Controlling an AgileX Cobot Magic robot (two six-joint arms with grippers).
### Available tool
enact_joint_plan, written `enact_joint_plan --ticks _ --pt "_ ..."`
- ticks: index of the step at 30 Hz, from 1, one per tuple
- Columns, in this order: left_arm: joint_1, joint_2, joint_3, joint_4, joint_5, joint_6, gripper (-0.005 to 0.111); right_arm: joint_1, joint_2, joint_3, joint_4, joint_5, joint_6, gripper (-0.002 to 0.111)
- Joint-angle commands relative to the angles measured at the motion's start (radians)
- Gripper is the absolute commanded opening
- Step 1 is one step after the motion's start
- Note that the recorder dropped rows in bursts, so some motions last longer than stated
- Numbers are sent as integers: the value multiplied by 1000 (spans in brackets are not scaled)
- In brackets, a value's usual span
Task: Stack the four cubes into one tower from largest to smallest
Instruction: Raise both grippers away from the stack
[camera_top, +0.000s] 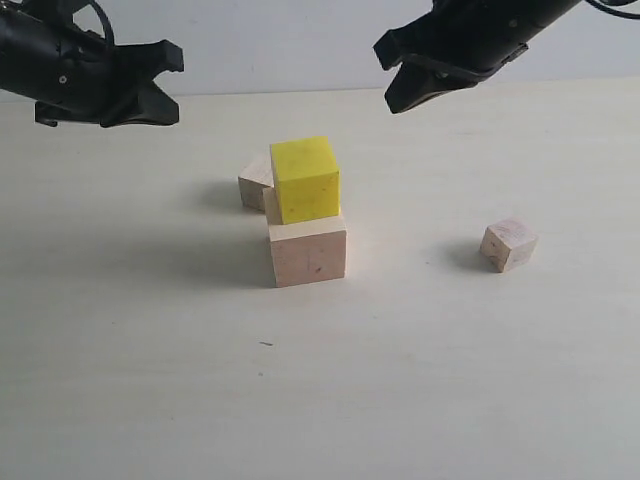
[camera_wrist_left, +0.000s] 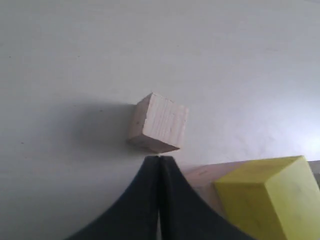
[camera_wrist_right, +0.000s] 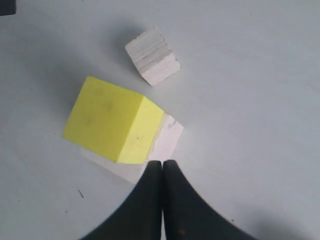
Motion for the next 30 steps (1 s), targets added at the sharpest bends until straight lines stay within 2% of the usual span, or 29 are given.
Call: enact_joint_plan --ticks 1,7,9,12,14,18,21,23,25,27,28,30 --pt "19 86 -91 56 39 -4 6 1 -45 -1 -6 36 43 0" --pt "19 233 -284 75 117 -11 32 1 -77 -1 -6 69 85 0" --pt "19 284 -350 75 157 -34 37 1 -82 -1 -6 66 89 0" --pt "19 354 -467 75 255 -38 33 1 -82 -1 -38 15 113 0" --pt "19 396 -531 75 322 -38 24 1 -80 -1 -91 -29 158 0" --pt "19 461 -630 76 395 -38 0 1 -65 -1 -227 -51 251 0" --pt "19 500 -701 102 457 -43 1 1 -57 -1 -257 -35 269 0" --pt "12 521 -749 166 490 -92 8 1 -54 -1 -257 -34 269 0" --pt "7 534 -778 237 495 -153 21 1 -54 -1 -257 -34 269 0" --pt "5 551 -797 229 503 -171 33 1 -54 -1 -257 -34 269 0" --pt "5 563 -807 207 510 -171 36 1 -54 -1 -257 -34 269 0" --pt "5 586 -827 179 529 -171 33 1 -54 -1 -257 -34 269 0"
